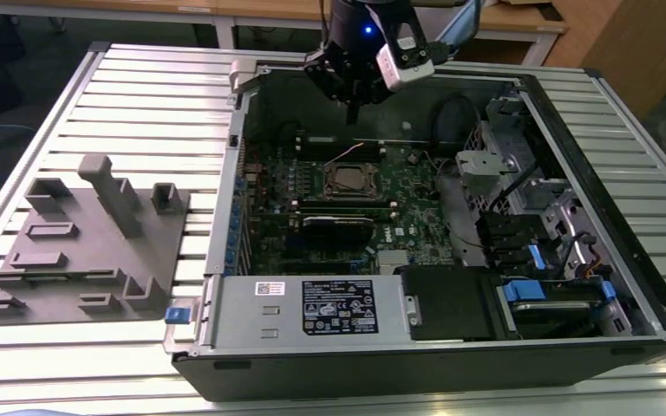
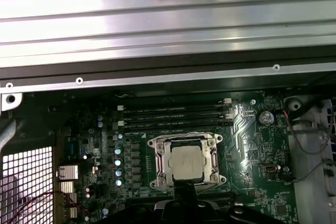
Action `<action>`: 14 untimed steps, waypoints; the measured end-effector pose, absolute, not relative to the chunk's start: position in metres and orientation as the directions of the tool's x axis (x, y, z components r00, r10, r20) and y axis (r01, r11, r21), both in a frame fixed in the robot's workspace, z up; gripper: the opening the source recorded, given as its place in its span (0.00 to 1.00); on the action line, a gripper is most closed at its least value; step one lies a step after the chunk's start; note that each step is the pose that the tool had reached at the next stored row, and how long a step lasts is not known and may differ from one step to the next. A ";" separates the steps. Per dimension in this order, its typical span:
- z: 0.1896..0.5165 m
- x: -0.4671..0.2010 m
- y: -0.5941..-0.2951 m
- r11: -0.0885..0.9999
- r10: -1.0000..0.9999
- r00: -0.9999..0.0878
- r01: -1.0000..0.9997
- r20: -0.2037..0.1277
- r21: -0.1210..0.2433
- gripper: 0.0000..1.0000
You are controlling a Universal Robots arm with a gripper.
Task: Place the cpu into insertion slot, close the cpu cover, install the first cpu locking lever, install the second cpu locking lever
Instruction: 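Install the first cpu locking lever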
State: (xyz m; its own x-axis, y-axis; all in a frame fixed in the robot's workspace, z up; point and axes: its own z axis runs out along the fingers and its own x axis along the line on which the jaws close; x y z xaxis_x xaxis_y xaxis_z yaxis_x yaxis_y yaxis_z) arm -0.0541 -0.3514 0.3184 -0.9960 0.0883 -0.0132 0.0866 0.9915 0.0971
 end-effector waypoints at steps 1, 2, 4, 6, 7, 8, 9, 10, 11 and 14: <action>0.318 -0.053 -0.351 0.992 0.088 -0.996 0.087 -0.013 0.097 0.11; 0.318 -0.051 -0.351 0.992 0.088 -0.996 0.087 -0.013 0.097 0.11; 0.318 -0.047 -0.351 0.991 0.088 -0.996 0.087 -0.013 0.097 0.11; 0.318 -0.044 -0.351 0.992 0.088 -0.996 0.086 -0.013 0.097 0.11; 0.318 -0.042 -0.351 0.992 0.088 -0.996 0.087 -0.013 0.097 0.11; 0.318 -0.041 -0.351 0.992 0.088 -0.996 0.087 -0.013 0.097 0.11; 0.318 -0.039 -0.351 0.992 0.088 -0.996 0.087 -0.013 0.097 0.11; 0.318 -0.038 -0.351 0.992 0.088 -0.996 0.087 -0.013 0.097 0.11; 0.318 -0.038 -0.351 0.991 0.088 -0.996 0.087 -0.013 0.097 0.11; 0.318 -0.036 -0.351 0.992 0.088 -0.996 0.087 -0.013 0.097 0.11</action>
